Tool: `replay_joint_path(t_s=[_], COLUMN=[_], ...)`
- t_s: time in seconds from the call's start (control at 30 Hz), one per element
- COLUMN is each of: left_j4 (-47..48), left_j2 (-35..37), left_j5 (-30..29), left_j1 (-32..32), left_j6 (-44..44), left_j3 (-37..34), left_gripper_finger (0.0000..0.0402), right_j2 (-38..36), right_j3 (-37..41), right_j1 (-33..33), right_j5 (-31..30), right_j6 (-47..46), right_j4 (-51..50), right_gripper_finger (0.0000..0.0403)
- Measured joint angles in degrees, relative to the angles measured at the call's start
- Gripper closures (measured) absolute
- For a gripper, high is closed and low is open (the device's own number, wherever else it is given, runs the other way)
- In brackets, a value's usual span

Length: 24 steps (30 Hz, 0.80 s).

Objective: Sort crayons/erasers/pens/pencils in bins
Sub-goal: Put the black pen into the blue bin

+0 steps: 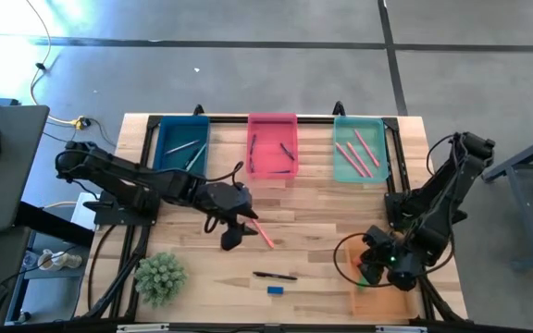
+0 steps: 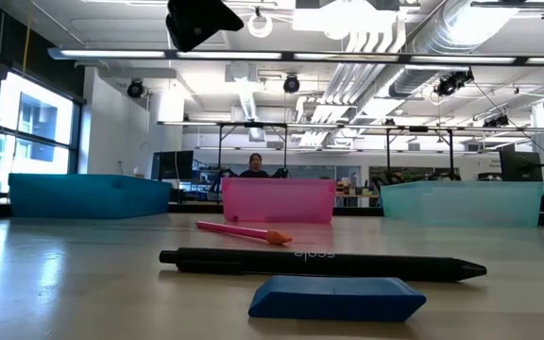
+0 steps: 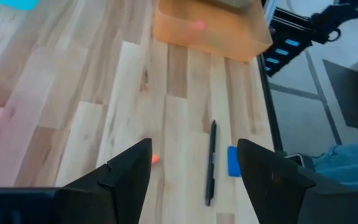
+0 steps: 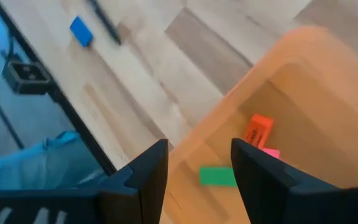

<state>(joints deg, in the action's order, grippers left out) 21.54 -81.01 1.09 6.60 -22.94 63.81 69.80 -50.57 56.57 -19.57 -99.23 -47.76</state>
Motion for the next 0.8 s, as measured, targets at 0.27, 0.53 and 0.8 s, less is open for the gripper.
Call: replay_joint_path(t_s=[0.27,0.53,0.8], left_j4=[4.61,11.10,11.40], left_j2=[0.01,0.04,-2.25], left_j5=[-0.23,-2.92,-5.70], left_j1=[1.43,1.49,5.81], left_j6=[0.91,0.86,0.09], left_j3=[4.75,8.33,8.34], left_gripper_finger=[0.0176,0.0176,0.0176], right_j2=[0.00,0.00,0.00], right_j3=[-3.70,-4.54,-4.54], right_j1=[-3.31,-6.82,-11.86], right_j5=[-0.01,0.00,0.00], right_j6=[-2.51,-2.85,-3.68], right_j4=[-5.93,-6.07,-5.50], right_gripper_finger=[0.0236,0.0236,0.0236])
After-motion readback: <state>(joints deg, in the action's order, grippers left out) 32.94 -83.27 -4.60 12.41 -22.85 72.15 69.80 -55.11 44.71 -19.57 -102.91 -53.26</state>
